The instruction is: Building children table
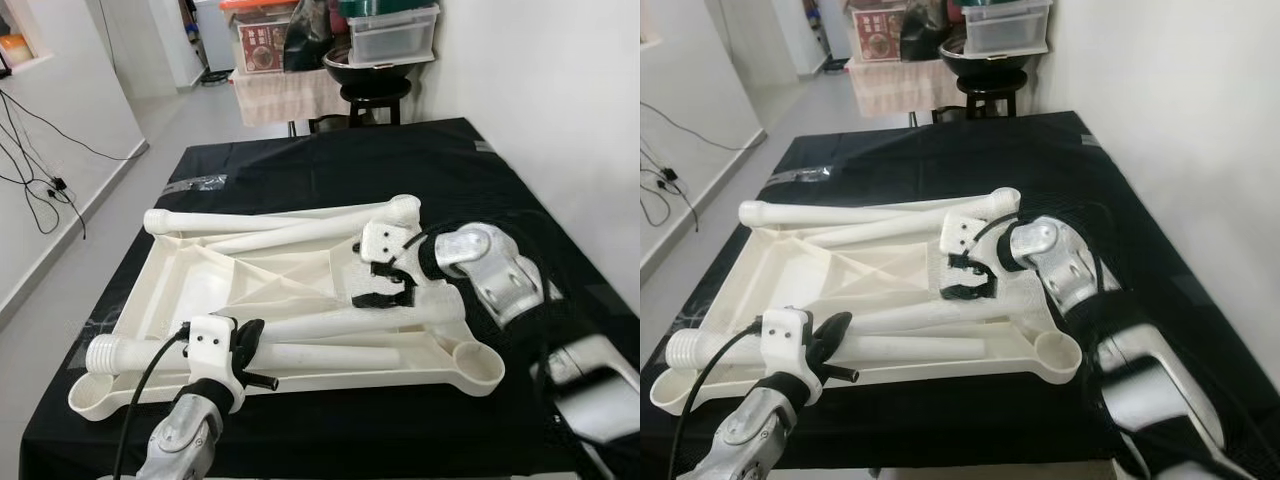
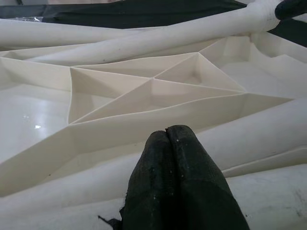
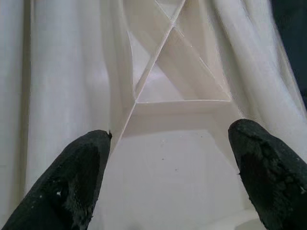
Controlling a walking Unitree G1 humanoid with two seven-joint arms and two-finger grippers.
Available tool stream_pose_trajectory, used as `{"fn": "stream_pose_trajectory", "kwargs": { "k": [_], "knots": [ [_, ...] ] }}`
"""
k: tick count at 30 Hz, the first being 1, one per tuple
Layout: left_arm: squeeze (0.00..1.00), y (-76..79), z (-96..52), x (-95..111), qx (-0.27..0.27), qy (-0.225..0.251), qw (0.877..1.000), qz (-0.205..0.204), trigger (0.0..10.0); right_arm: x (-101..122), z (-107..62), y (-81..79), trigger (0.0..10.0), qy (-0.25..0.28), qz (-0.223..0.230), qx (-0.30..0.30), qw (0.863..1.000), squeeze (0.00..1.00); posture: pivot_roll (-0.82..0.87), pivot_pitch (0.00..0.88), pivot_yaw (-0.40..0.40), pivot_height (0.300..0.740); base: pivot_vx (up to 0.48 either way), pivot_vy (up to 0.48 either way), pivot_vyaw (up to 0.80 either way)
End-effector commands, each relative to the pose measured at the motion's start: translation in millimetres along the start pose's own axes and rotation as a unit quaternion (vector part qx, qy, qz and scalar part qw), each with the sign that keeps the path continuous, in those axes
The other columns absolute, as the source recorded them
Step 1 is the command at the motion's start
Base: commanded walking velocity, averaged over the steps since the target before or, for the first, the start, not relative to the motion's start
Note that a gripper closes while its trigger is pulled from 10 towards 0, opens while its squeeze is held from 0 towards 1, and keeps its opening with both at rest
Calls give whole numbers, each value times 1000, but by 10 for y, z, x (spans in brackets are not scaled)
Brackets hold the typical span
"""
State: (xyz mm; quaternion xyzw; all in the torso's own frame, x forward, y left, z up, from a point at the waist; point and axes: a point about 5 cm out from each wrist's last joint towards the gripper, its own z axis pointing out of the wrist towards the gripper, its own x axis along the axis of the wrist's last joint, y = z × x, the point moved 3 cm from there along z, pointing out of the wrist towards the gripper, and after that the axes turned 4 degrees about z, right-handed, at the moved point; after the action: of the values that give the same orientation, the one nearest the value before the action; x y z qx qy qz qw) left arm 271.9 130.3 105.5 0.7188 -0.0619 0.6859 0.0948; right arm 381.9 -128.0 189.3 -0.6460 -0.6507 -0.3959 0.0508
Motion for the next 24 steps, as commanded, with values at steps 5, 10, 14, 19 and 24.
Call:
{"fn": "stream_pose_trajectory", "kwargs": {
  "k": [5,10,14,19,24],
  "knots": [
    [0,-8,-35,-74,0,-16,1000,0,10000,10,-8,27,10000,-15,1,20,1000,0,-5,0,30,740,0,0,0],
    [0,-2,-52,-12,0,5,1000,0,10000,324,-198,118,10000,69,22,51,996,0,1,0,16,740,0,0,0],
    [0,-15,-55,51,5,21,1000,5,10000,520,-373,86,10000,136,21,102,985,0,-3,0,17,740,0,0,0],
    [0,-7,-39,164,-1,39,999,8,10000,443,-417,-7,10000,132,21,145,980,0,-6,0,17,740,0,0,0],
    [0,153,-18,357,-50,64,997,4,10000,127,-329,-118,10000,42,10,164,985,0,-13,0,21,740,0,0,0]
  ]
}}
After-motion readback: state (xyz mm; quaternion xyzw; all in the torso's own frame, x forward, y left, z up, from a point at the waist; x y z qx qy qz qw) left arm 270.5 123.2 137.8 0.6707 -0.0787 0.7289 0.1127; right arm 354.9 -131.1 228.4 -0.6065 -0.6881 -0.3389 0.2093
